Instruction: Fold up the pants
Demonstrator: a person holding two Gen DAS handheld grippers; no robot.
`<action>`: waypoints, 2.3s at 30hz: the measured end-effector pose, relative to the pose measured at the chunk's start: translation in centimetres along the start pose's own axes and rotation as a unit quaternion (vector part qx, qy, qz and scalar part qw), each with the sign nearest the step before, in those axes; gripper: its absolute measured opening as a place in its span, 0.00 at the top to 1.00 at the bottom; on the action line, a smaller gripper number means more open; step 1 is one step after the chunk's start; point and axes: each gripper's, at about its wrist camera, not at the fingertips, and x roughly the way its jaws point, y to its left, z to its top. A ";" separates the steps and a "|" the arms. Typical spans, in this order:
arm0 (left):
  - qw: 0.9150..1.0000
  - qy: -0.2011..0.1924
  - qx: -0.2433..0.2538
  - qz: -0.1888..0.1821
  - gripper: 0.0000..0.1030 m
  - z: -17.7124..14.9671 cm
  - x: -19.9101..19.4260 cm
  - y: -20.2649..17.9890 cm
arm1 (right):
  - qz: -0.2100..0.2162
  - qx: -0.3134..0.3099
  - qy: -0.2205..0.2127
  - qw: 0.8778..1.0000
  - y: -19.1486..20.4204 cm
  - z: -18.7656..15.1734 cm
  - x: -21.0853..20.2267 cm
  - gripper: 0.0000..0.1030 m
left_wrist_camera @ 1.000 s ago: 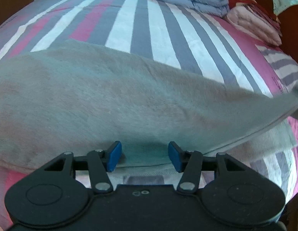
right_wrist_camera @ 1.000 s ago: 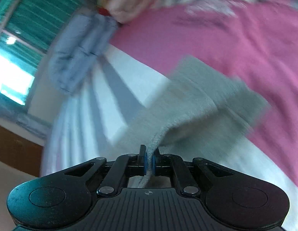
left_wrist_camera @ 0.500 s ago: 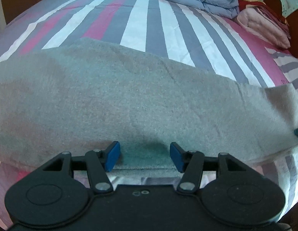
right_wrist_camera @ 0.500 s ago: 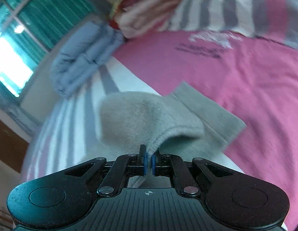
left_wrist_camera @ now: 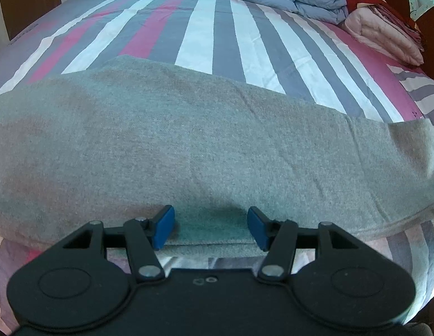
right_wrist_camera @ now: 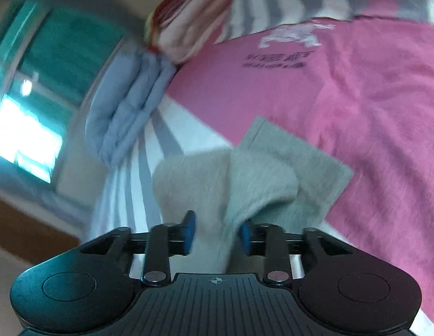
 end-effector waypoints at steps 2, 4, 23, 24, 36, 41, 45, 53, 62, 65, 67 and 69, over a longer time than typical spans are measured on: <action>1.000 0.000 0.001 0.001 0.52 0.0 0.0 -0.1 | 0.007 0.030 0.000 1.000 -0.7 0.8 0.7 0.65; 1.000 0.001 0.000 0.001 0.52 0.0 0.0 0.0 | -0.008 0.043 -0.020 0.999 -0.8 1.4 1.0 0.66; 1.000 0.000 0.008 -0.002 0.47 0.0 0.1 -0.2 | -0.139 -0.134 -0.016 0.981 -0.9 -0.9 -0.7 0.88; 1.000 0.000 0.006 -0.004 0.47 0.0 0.0 -0.1 | -0.146 -0.140 -0.017 0.979 -1.0 -1.1 -1.4 0.88; 1.000 -0.011 0.000 0.009 0.47 0.2 -0.6 0.5 | -0.131 -0.074 -0.023 0.988 -0.7 -0.7 -2.1 0.57; 0.999 -0.008 -0.008 0.032 0.47 0.3 0.4 2.0 | -0.137 -0.030 -0.023 0.990 -1.4 -0.4 -0.7 0.78; 0.999 -0.005 0.004 0.044 0.47 0.4 0.8 1.5 | -0.140 -0.019 -0.030 0.990 -2.3 -0.7 0.0 0.78; 0.999 -0.005 0.006 0.046 0.46 0.2 0.7 1.4 | -0.100 -0.016 -0.057 0.993 -0.5 -0.4 -2.0 0.89; 1.000 -0.011 -0.019 0.012 0.46 0.5 0.0 3.1 | -0.034 -0.251 -0.075 0.965 12.5 -5.7 -1.4 0.89; 0.999 -0.021 -0.041 0.007 0.47 0.9 -0.9 5.1 | 0.007 -0.326 -0.058 0.944 17.4 -10.1 -0.3 0.89; 0.998 -0.024 -0.056 0.006 0.47 1.1 -1.5 6.9 | 0.038 -0.364 -0.036 0.930 20.3 -13.5 0.7 0.89; 0.997 -0.030 -0.077 0.007 0.47 1.3 -2.1 8.9 | 0.064 -0.388 -0.012 0.919 22.5 -17.0 1.9 0.89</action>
